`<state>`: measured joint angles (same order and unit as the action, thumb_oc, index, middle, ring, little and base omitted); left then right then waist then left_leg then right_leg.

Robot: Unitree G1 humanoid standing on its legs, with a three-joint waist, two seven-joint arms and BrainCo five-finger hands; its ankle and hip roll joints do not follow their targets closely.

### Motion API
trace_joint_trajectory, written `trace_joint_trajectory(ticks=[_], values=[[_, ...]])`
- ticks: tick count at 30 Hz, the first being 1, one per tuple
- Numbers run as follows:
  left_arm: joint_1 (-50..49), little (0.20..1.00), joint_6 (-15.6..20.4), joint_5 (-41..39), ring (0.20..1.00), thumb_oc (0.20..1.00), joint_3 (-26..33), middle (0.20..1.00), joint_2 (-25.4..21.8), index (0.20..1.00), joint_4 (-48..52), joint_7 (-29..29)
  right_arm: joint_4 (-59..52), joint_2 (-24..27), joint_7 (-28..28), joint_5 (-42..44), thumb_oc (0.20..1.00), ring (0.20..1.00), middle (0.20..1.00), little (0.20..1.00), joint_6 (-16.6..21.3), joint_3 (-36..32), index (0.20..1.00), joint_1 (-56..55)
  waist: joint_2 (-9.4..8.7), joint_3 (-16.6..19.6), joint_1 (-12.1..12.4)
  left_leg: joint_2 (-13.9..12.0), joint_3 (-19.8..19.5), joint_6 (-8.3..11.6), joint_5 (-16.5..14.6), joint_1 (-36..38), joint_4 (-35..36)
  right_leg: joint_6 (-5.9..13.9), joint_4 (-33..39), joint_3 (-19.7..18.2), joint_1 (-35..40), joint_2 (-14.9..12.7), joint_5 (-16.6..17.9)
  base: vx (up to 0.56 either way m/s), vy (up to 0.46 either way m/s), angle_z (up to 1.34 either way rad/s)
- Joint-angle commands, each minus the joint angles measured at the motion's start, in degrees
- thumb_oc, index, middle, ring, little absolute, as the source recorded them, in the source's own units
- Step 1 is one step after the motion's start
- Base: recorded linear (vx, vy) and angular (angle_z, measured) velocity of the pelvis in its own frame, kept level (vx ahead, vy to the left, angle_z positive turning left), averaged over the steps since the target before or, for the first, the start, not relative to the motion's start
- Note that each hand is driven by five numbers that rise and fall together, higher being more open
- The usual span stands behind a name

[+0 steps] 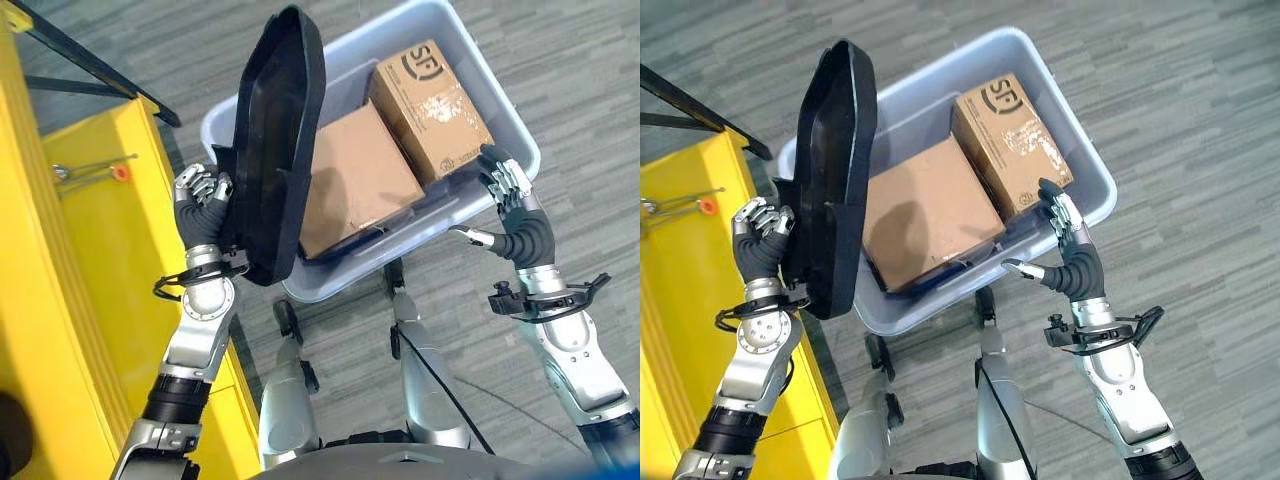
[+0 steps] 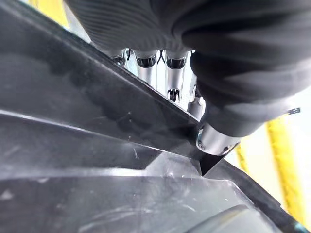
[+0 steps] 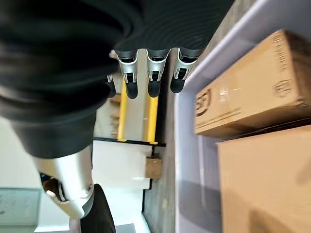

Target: Move parts from the plastic box to the shelf.

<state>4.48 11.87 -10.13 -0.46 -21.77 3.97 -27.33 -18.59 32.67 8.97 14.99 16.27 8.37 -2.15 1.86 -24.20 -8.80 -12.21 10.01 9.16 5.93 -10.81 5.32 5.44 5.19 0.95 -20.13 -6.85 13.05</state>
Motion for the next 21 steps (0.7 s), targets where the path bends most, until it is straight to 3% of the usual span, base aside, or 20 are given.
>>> trace_joint_trajectory(ticks=[1, 8, 11, 13, 15, 16, 17, 19, 21], values=[[-1.5, 0.200, 5.1, -0.5, 0.200, 0.200, 1.8, 0.200, -4.6, 0.200, 4.4, 3.5, -0.4, 0.7, -2.2, 2.0, 1.000, 1.000, 1.000, 1.000, 1.3, -2.6, 1.000, -1.3, 0.39, 6.1, 0.0, -1.6, -3.3, -1.02, -2.1, 2.0, -2.8, 1.85, -12.9, 2.2, 0.0, -2.0, -12.7, 0.02, -0.062, 0.19], [-8.0, 0.200, 5.1, -1.1, 0.200, 0.200, 2.8, 0.200, -6.3, 0.200, 6.9, 10.2, 1.3, 1.0, -5.9, 4.0, 1.000, 1.000, 1.000, 1.000, 0.4, -4.0, 1.000, -2.6, 2.67, 9.0, 2.5, -4.6, -7.0, -0.12, 1.0, 4.6, -1.6, 0.13, -19.1, 6.3, 4.1, -0.2, -18.6, 0.01, -0.096, 0.35], [-12.1, 0.200, 5.0, -2.5, 0.200, 0.200, 3.6, 0.200, -6.1, 0.200, 8.2, 12.6, 1.8, 1.2, -7.0, 4.9, 1.000, 1.000, 1.000, 1.000, -0.1, -4.1, 1.000, -2.6, 3.27, 10.2, 4.0, -6.2, -9.1, 0.13, 3.4, 5.2, -1.7, -0.86, -20.5, 7.9, 5.9, 1.1, -20.6, 0.00, -0.121, 0.25], [-15.1, 0.200, 4.5, -3.0, 0.200, 0.200, 4.4, 0.200, -5.5, 0.200, 9.3, 14.1, 2.1, 1.5, -7.8, 5.7, 1.000, 1.000, 1.000, 1.000, -0.4, -4.0, 1.000, -2.5, 3.54, 10.4, 5.2, -7.0, -10.9, 0.39, 6.8, 4.7, -2.6, -2.04, -20.4, 8.7, 7.2, 2.4, -21.3, -0.04, -0.130, 0.27], [-16.0, 0.200, 4.3, -3.3, 0.200, 0.200, 4.6, 0.200, -5.1, 0.200, 9.4, 14.9, 2.2, 1.6, -8.1, 5.7, 1.000, 1.000, 1.000, 1.000, -0.5, -4.2, 1.000, -2.6, 3.65, 10.4, 5.7, -7.1, -11.6, 0.53, 8.5, 4.3, -3.1, -2.59, -19.8, 9.2, 8.0, 2.7, -21.6, -0.04, -0.094, 0.19], [-17.3, 0.200, 4.2, -4.2, 0.200, 0.200, 4.0, 0.200, -4.3, 0.200, 9.5, 16.0, 2.5, 2.1, -8.3, 5.7, 1.000, 1.000, 1.000, 1.000, -0.9, -4.7, 1.000, -3.1, 3.63, 10.1, 7.0, -6.1, -12.5, 0.70, 11.6, 3.2, -3.6, -3.29, -18.6, 11.4, 9.8, 2.4, -21.9, -0.07, -0.119, 0.16], [-17.2, 0.200, 4.0, -4.2, 0.200, 0.200, 4.0, 0.200, -4.0, 0.200, 9.4, 16.1, 2.6, 2.2, -8.1, 5.7, 1.000, 1.000, 1.000, 1.000, -0.8, -5.4, 1.000, -3.4, 3.43, 10.0, 7.0, -5.3, -11.3, 0.07, 11.8, 2.3, -4.2, -3.47, -17.5, 12.7, 10.7, 2.0, -21.6, -0.11, -0.181, 0.32], [-16.9, 0.200, 4.1, -3.2, 0.200, 0.200, 4.2, 0.200, -3.4, 0.200, 8.9, 15.6, 3.0, 2.0, -7.4, 5.1, 1.000, 1.000, 1.000, 1.000, -0.8, -6.5, 1.000, -3.6, 2.14, 9.9, 6.4, -3.5, -6.2, -1.80, 8.2, 1.0, -9.0, -3.99, -16.0, 14.9, 11.4, 0.5, -20.9, -0.13, -0.147, 0.79], [-17.2, 0.200, 4.2, -3.0, 0.200, 0.200, 4.3, 0.200, -2.4, 0.200, 8.4, 15.9, 3.5, 1.3, -7.5, 5.2, 1.000, 1.000, 1.000, 1.000, -1.1, -6.5, 1.000, -3.7, 0.97, 10.2, 6.9, -0.5, -6.0, -3.06, 2.1, 2.1, -14.1, -4.04, -13.9, 15.9, 12.4, -0.3, -19.7, -0.08, -0.108, 1.00]])
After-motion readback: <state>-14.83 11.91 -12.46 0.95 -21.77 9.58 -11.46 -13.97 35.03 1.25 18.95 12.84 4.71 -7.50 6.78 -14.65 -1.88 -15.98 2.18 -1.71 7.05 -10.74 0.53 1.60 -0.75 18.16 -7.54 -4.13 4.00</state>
